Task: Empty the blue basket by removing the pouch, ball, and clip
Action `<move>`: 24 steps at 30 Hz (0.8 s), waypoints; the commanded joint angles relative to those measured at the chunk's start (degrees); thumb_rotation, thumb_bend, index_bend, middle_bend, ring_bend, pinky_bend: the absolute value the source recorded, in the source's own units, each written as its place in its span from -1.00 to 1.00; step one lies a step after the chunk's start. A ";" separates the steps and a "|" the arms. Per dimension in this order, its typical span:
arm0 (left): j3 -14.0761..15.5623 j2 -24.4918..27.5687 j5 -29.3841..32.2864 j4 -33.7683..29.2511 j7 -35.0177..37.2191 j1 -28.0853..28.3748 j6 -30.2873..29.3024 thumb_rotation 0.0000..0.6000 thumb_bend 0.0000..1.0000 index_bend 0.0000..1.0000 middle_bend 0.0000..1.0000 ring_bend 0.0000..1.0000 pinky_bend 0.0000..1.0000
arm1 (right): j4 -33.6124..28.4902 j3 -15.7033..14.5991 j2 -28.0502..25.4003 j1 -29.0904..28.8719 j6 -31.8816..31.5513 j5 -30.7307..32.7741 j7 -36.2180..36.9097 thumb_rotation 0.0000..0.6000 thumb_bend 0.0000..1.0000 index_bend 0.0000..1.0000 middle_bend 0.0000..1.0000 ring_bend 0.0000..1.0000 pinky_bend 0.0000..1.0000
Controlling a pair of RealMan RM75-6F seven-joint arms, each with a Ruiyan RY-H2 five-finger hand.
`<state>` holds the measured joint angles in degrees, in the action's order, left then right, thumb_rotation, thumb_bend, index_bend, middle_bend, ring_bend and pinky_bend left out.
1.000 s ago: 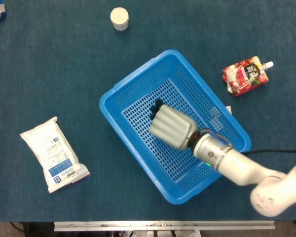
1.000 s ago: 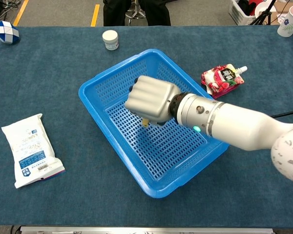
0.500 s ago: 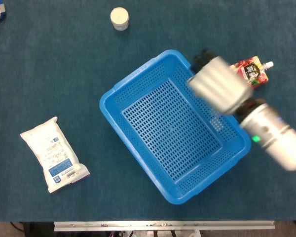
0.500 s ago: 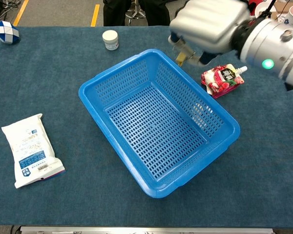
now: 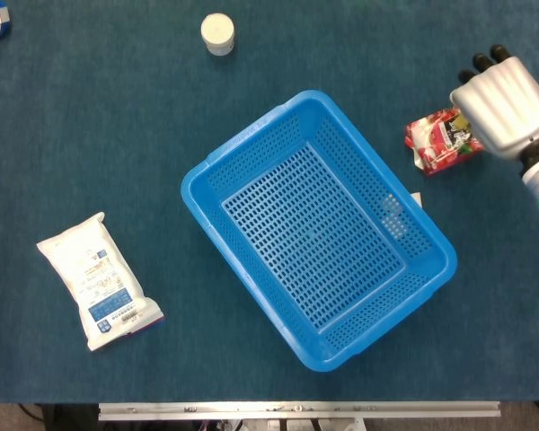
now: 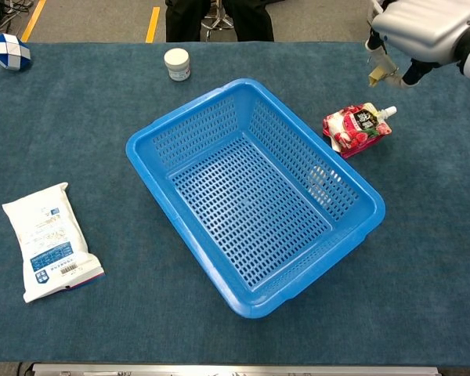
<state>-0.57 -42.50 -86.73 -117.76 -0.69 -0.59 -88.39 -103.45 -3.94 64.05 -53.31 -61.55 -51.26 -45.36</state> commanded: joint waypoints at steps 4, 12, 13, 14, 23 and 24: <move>-0.01 -0.20 0.58 0.16 -0.29 0.47 0.95 1.00 -1.00 -0.87 -1.00 -1.00 -1.00 | 2.99 0.53 3.69 1.09 1.76 0.77 -0.30 1.00 -0.39 -0.39 -0.23 -0.51 -0.42; -0.63 -0.62 1.51 0.63 -0.34 1.74 2.45 1.00 -1.00 -0.87 -1.00 -1.00 -1.00 | -0.40 1.64 1.52 2.94 -0.38 -0.49 0.05 1.00 -0.39 -0.82 -0.39 -0.61 -0.45; -0.69 -0.65 1.64 0.69 -0.30 1.93 2.72 1.00 -1.00 -0.87 -1.00 -1.00 -1.00 | -0.94 1.67 1.14 3.16 -0.62 -0.52 -0.09 1.00 -0.39 -0.84 -0.40 -0.62 -0.45; -0.75 -0.66 1.69 0.75 -0.21 2.10 2.95 1.00 -1.00 -0.87 -1.00 -1.00 -1.00 | -1.34 1.68 0.86 3.38 -0.95 -0.63 -0.31 1.00 -0.40 -0.86 -0.41 -0.63 -0.46; -0.89 -0.57 1.50 1.32 0.45 3.02 4.02 1.00 -1.00 -0.87 -1.00 -1.00 -1.00 | -1.24 2.18 1.82 3.82 0.16 0.24 -1.81 1.00 -0.63 -1.00 -0.53 -0.70 -0.52; -0.90 -0.51 1.64 1.29 0.45 3.06 4.09 1.00 -1.00 -0.87 -1.00 -1.00 -1.00 | -1.22 2.43 1.91 3.78 0.19 0.03 -1.84 1.00 -0.64 -1.00 -0.54 -0.70 -0.52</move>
<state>-1.46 -43.05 -85.17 -116.49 -0.28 2.42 -84.37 -104.72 -1.64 65.87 -49.49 -61.41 -51.13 -47.15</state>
